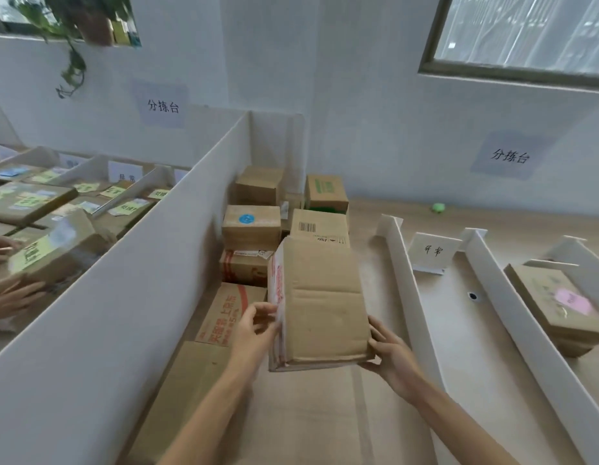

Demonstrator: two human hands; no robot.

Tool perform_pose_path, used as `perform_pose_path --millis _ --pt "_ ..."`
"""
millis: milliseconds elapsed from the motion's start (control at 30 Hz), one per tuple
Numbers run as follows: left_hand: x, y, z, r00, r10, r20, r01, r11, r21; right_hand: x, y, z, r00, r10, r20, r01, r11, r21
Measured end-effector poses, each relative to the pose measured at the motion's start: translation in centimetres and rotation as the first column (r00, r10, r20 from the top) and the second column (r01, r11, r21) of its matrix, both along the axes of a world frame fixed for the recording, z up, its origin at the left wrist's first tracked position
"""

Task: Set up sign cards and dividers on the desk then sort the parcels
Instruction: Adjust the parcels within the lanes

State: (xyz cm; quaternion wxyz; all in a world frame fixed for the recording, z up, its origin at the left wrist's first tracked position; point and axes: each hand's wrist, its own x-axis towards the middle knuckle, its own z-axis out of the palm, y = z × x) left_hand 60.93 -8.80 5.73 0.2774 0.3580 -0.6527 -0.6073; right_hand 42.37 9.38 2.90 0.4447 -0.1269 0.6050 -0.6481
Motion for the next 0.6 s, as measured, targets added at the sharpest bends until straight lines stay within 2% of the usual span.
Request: perform_pose_path --millis 67,100,167,233,333,433,467,533,600 --pt "-0.3 -0.2 1.5 0.997 -0.057 0.056 0.058 0.998 -0.011 -0.8 1.0 1.6 0.999 0.038 -0.036 -0.040 0.996 -0.080" --pt "-0.3 -0.3 2.1 0.989 -0.123 0.081 0.118 0.991 0.067 -0.9 1.3 2.3 0.997 0.054 -0.052 -0.059 0.992 -0.110" --pt "-0.3 0.0 3.7 0.968 -0.252 0.018 0.239 0.936 0.259 -1.0 1.7 3.4 0.994 0.086 -0.061 -0.095 0.985 -0.146" --pt "-0.5 0.7 4.7 0.978 -0.202 -0.045 0.206 0.932 0.297 -0.9 2.0 4.2 0.990 0.097 -0.098 -0.110 0.985 -0.133" --pt "-1.6 1.8 6.0 0.996 -0.042 -0.077 0.055 0.983 0.173 -0.4 1.7 6.0 0.947 0.056 -0.317 -0.055 0.998 0.011" --pt "-2.9 2.9 6.6 0.995 -0.099 -0.028 0.100 0.993 0.063 0.4 0.9 8.3 0.877 0.110 -0.468 -0.079 0.993 0.085" --pt "-3.3 3.5 6.9 0.995 -0.103 0.007 0.103 0.995 -0.017 0.7 0.7 9.2 0.874 0.150 -0.461 -0.127 0.989 0.080" --pt "-4.1 4.9 6.9 0.990 -0.142 0.019 0.143 0.983 -0.114 1.1 0.2 10.5 0.927 0.197 -0.318 -0.216 0.976 -0.024" --pt "-4.9 6.2 6.9 0.971 -0.238 -0.026 0.234 0.966 -0.107 1.1 0.1 10.6 0.967 0.075 -0.244 -0.111 0.984 -0.138"
